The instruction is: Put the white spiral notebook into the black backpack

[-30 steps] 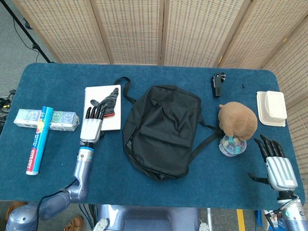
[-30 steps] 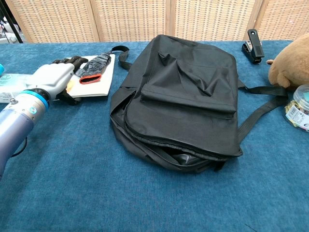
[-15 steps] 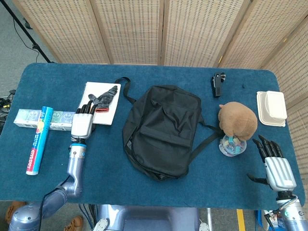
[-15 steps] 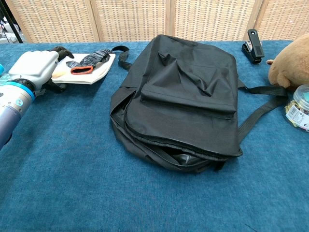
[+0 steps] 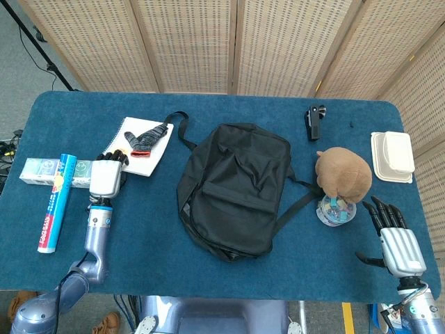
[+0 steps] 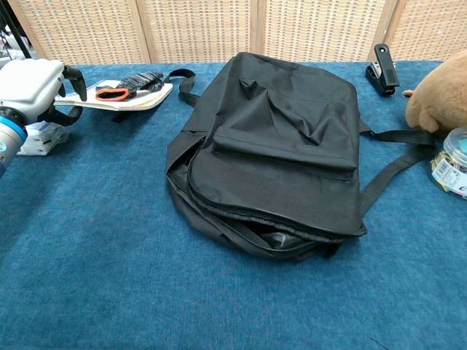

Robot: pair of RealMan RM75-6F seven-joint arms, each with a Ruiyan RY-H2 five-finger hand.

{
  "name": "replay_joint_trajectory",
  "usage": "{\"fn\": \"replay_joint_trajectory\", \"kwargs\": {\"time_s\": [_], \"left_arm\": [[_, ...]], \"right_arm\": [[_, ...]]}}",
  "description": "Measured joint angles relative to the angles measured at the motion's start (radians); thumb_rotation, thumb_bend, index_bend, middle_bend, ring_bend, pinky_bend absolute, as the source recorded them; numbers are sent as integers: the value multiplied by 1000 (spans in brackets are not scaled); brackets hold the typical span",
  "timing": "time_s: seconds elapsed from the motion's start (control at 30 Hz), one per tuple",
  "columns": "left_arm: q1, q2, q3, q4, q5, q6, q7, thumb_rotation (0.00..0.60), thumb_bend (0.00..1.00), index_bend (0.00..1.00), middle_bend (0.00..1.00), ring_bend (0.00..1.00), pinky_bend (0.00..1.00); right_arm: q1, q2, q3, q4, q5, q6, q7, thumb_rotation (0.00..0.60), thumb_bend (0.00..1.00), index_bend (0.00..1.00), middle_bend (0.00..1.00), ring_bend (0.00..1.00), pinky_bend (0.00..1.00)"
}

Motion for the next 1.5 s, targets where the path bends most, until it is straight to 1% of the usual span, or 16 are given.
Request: {"fn": "replay_joint_trajectory", "kwargs": {"time_s": [0.13,0.23,0.47,0.63,0.77,0.93,1.03,1.13,1.2,1.3,1.5], "left_arm": [[3,0,4,20,6,11,-19,600,500,662,528,523,601],[7,3,4,31,9,26,-31,600,515,686,559,554,637],[20,52,9,35,21,57,-89,600,535,759,626,607,686],[26,113,17,-6,38,80,-121,600,535,779,642,618,695],[27,168,21,-63,52,95,-124,600,535,779,642,618,695],[26,230,28,-144,68,109,-101,600,536,779,642,618,695],[27,272,34,-210,78,111,-73,600,538,778,642,618,695],[28,311,39,-279,85,112,-38,600,540,780,642,618,695],[30,337,42,-328,91,113,-12,600,540,781,642,618,695],[32,377,48,-399,101,114,29,600,540,781,642,618,695],[38,439,56,-523,110,112,105,600,541,781,642,619,695]], "right_arm": [[0,1,-1,-1,0,-1,0,600,0,0,0,0,0],[1,1,-2,-2,-1,-3,0,600,0,0,0,0,0],[4,4,-8,-5,-5,-13,-3,600,0,0,0,0,0],[15,20,-12,1,-6,-39,-3,600,0,0,0,0,0],[35,48,-18,-2,-26,-71,21,600,0,0,0,0,0],[96,91,-22,-35,-84,-146,119,600,0,1,0,0,0],[151,104,-21,-65,-116,-209,184,600,0,27,4,0,0],[206,105,-15,-82,-131,-273,226,600,0,71,44,0,10],[247,93,-5,-84,-130,-318,237,600,0,96,72,0,22],[304,55,14,-78,-111,-384,232,600,0,106,88,3,25],[378,-35,46,-81,-7,-491,188,600,0,115,101,14,35]]}}
